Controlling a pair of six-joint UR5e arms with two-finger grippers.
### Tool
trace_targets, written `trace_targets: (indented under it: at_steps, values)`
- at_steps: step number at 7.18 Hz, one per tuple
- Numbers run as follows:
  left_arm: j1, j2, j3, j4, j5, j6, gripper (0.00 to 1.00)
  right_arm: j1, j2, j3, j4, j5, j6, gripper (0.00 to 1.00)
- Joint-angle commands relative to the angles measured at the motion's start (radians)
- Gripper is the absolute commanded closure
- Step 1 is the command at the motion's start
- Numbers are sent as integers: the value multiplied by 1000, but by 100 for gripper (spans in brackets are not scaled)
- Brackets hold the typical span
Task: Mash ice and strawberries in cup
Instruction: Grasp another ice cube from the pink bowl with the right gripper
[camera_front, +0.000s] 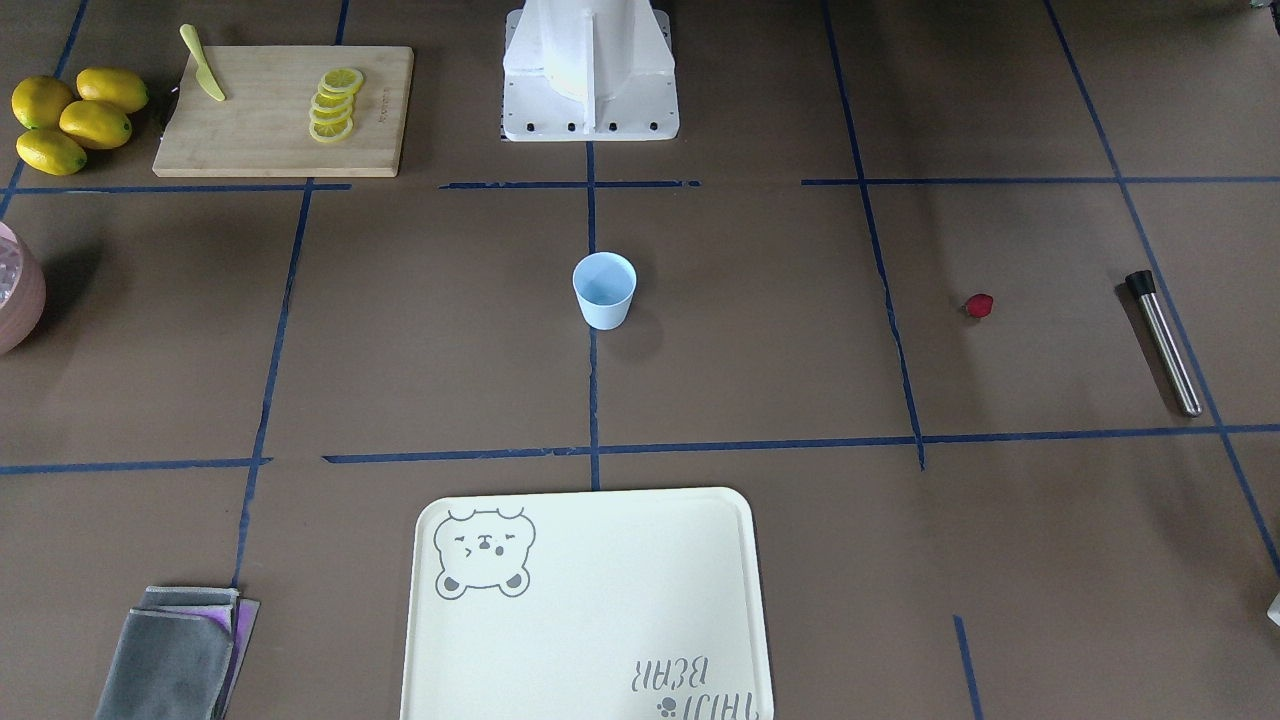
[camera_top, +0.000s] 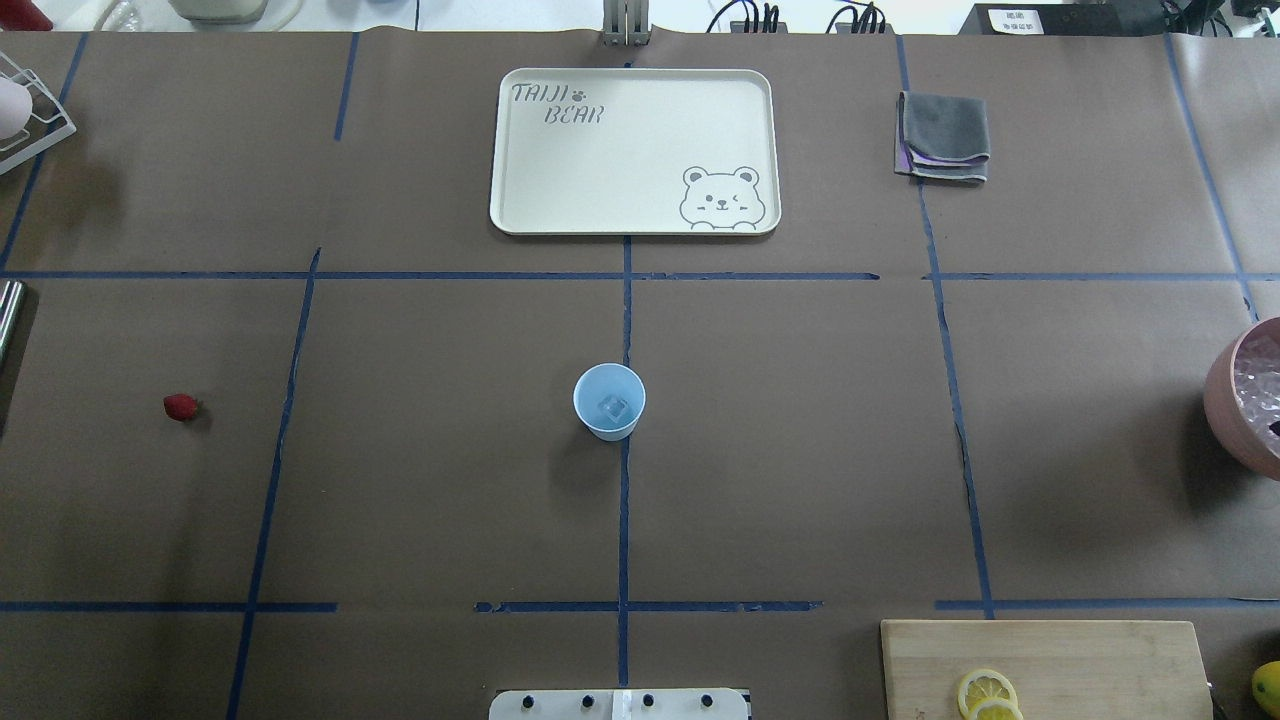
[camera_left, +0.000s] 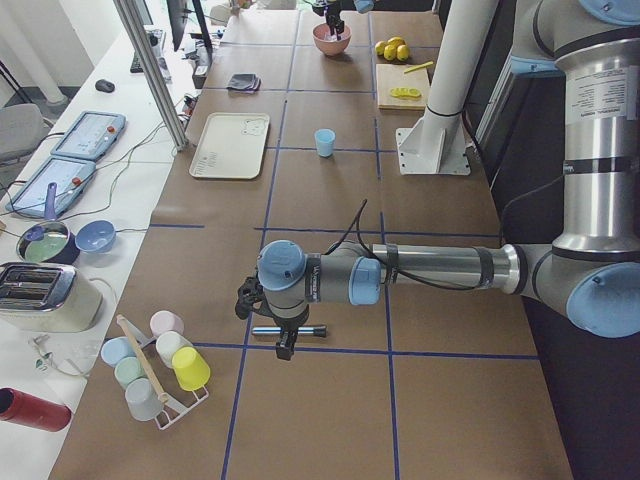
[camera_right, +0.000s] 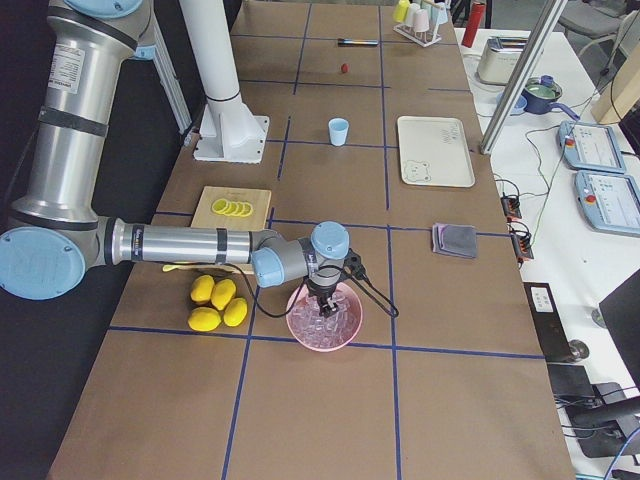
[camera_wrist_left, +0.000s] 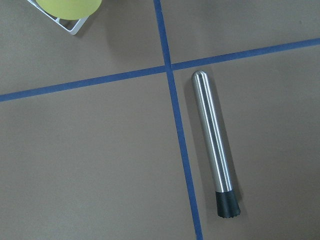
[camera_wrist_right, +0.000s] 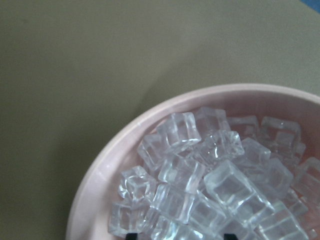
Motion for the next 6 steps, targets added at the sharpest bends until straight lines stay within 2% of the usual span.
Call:
trace_targets:
  at_steps: [1, 3, 5, 6]
  values:
    - [2, -2, -1, -1, -1, 0, 0, -1, -1, 2, 1, -1, -2, 93]
    - [0, 1, 0, -20, 0, -2, 0, 4, 0, 6, 0, -1, -2, 93]
    - [0, 1, -1, -22, 0, -2, 0, 68, 15, 24, -2, 7, 0, 93]
    - [0, 1, -1, -22, 0, -2, 0, 76, 32, 53, -9, 7, 15, 96]
